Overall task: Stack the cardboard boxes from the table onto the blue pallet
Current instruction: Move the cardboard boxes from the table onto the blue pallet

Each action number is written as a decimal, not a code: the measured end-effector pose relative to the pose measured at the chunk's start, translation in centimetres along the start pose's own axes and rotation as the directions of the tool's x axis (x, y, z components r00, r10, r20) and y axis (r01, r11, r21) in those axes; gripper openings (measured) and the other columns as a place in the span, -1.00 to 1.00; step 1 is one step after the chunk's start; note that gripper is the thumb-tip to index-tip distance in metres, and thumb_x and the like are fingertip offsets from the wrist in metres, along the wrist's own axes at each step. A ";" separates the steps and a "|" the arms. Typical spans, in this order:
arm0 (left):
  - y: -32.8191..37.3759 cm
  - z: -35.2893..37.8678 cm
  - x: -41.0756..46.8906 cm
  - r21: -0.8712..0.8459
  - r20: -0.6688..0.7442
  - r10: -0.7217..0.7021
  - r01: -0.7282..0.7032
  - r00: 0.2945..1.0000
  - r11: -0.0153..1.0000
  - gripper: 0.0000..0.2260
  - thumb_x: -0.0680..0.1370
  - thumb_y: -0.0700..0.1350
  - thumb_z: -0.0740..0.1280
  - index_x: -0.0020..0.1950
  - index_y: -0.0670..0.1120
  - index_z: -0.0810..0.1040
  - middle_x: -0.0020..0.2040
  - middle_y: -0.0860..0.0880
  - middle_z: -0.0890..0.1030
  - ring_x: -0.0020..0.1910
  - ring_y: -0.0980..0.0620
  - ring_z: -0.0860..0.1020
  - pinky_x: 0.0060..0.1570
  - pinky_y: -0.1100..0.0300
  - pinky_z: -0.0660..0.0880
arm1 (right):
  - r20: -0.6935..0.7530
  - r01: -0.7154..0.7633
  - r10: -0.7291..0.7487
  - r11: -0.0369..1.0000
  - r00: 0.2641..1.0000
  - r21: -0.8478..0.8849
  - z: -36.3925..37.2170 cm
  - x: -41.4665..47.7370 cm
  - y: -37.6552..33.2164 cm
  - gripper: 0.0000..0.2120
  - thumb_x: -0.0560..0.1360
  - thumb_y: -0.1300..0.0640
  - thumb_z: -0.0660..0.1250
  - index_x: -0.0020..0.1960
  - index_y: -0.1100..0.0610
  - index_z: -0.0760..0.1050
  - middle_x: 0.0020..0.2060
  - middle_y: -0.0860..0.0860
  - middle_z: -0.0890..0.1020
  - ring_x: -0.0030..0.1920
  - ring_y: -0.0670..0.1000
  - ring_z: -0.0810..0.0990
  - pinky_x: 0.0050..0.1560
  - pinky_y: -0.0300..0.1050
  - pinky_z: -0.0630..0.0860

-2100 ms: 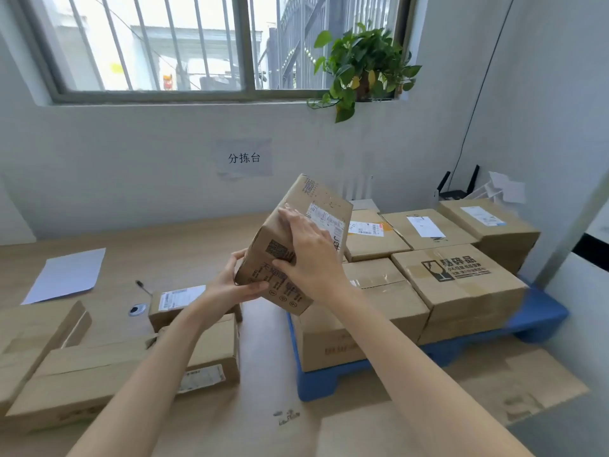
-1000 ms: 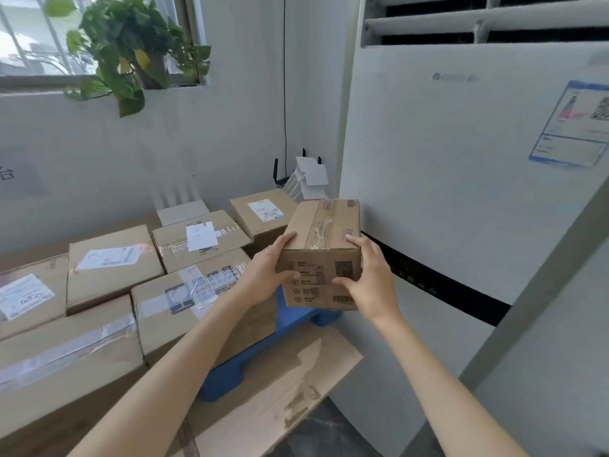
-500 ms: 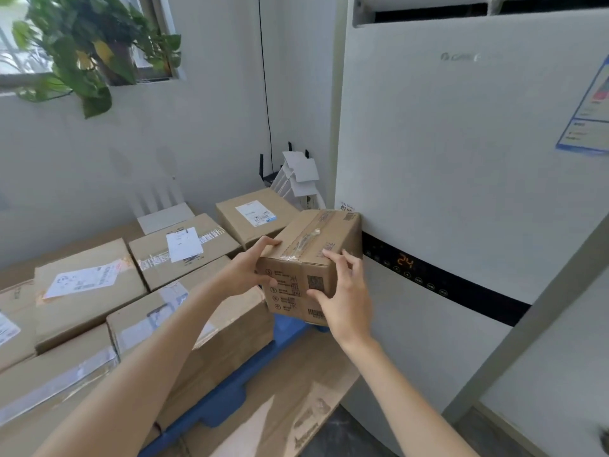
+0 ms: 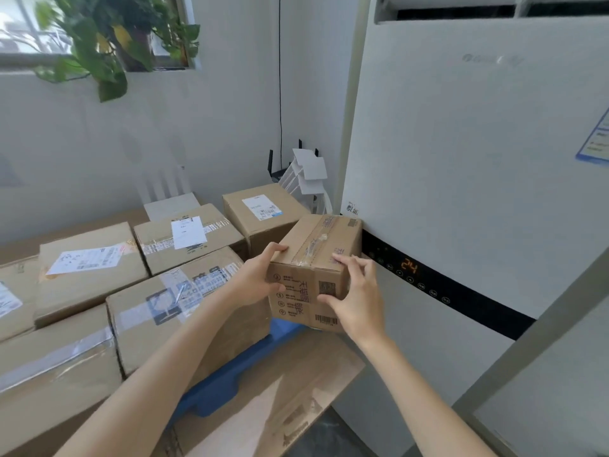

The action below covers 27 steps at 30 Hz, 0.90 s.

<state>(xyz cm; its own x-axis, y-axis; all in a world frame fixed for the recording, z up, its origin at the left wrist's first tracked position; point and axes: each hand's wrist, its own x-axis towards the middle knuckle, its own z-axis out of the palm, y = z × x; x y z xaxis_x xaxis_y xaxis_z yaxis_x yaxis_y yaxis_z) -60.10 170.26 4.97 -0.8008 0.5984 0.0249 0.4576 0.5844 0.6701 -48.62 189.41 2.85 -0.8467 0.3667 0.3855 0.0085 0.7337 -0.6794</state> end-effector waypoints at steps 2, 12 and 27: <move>0.2 1.3 -0.3 0.005 -0.041 -0.034 0.034 0.999 0.999 -0.33 0.45 -0.18 0.45 0.40 0.12 0.14 0.10 0.04 0.54 0.05 0.09 0.55 0.04 0.08 0.57 | 0.041 -0.004 0.002 0.998 0.999 0.056 0.2 -0.1 1.2 -0.27 0.29 0.11 0.60 0.35 -0.13 0.35 0.23 -0.09 0.31 0.24 -0.07 0.44 0.13 -0.14 0.52; 0.6 10.3 -2.0 0.178 -0.251 -0.192 0.241 0.949 0.954 -0.29 0.41 -0.06 0.50 0.42 0.11 0.17 0.34 -0.01 0.29 0.24 -0.01 0.39 0.10 0.11 0.52 | 0.187 -0.021 -0.014 0.983 0.982 0.181 2.1 -3.2 8.4 -0.33 0.32 0.17 0.58 0.31 -0.10 0.36 0.24 -0.09 0.31 0.26 -0.07 0.43 0.19 -0.14 0.55; 0.0 11.7 -1.9 0.743 -0.297 -0.103 0.297 0.949 0.599 -0.23 0.43 0.14 0.43 0.49 0.02 0.10 0.43 -0.03 0.29 0.39 -0.10 0.21 0.39 0.04 0.12 | 0.457 0.366 -0.301 0.929 0.837 -0.058 1.6 0.6 14.1 -0.22 0.33 -0.11 0.54 0.42 -0.19 0.21 0.47 -0.09 0.07 0.45 -0.04 0.19 0.27 -0.01 0.48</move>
<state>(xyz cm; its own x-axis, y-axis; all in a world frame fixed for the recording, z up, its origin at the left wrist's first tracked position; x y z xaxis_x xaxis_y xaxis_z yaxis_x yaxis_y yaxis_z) -54.10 175.52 -3.77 -0.9222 0.3452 0.1746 0.3232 0.9356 -0.1424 -49.88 199.11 -7.48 -0.9543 -0.1760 0.2416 -0.2715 0.8488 -0.4537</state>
